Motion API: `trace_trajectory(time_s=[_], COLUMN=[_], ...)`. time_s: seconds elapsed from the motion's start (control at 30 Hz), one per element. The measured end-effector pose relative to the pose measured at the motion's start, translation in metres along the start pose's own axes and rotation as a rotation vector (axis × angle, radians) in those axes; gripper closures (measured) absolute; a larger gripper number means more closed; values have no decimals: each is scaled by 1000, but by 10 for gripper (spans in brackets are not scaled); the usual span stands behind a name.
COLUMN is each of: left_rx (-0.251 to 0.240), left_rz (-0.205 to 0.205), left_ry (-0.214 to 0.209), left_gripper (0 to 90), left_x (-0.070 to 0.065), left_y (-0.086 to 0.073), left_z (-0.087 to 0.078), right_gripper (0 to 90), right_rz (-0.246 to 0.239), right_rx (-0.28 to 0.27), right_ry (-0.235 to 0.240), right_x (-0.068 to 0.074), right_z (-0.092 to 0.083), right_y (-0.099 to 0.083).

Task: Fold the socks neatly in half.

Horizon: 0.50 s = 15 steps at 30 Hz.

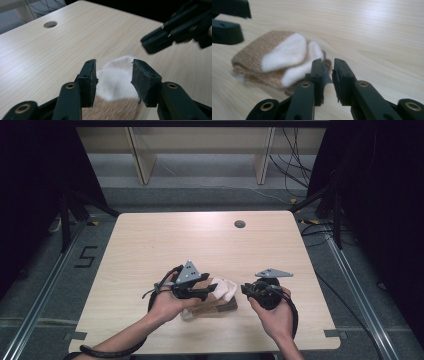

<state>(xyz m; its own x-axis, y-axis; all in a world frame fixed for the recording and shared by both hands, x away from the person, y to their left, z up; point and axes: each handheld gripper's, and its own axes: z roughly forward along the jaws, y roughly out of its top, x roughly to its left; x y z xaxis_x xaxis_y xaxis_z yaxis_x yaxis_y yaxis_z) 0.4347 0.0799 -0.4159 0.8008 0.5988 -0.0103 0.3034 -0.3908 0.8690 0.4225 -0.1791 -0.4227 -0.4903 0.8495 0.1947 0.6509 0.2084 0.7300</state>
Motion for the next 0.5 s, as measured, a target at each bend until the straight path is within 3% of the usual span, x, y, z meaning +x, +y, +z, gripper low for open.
trace_trajectory(time_s=[0.2, 0.3, 0.33, 0.47, 0.5], left_rx=[123, 148, 143, 173, 175], left_rz=[15, 5, 21, 13, 9], left_ry=[17, 12, 9, -9, -13], left_gripper=[586, 595, 598, 604, 605], left_x=[11, 13, 13, 9, 8], left_y=[-25, -32, -33, -38, -39], left_z=[-2, 0, 2, 7, 8], right_gripper=[738, 688, 680, 625, 607], right_rz=[-29, -25, -2, 1, -21], right_rx=[9, 42, 82, 117, 107], right_ry=[45, 77, 74, 91, 101], right_x=[16, 21, 24, 25, 25], right_z=[8, 19, 21, 36, 39], right_y=[16, 23, 26, 30, 31])
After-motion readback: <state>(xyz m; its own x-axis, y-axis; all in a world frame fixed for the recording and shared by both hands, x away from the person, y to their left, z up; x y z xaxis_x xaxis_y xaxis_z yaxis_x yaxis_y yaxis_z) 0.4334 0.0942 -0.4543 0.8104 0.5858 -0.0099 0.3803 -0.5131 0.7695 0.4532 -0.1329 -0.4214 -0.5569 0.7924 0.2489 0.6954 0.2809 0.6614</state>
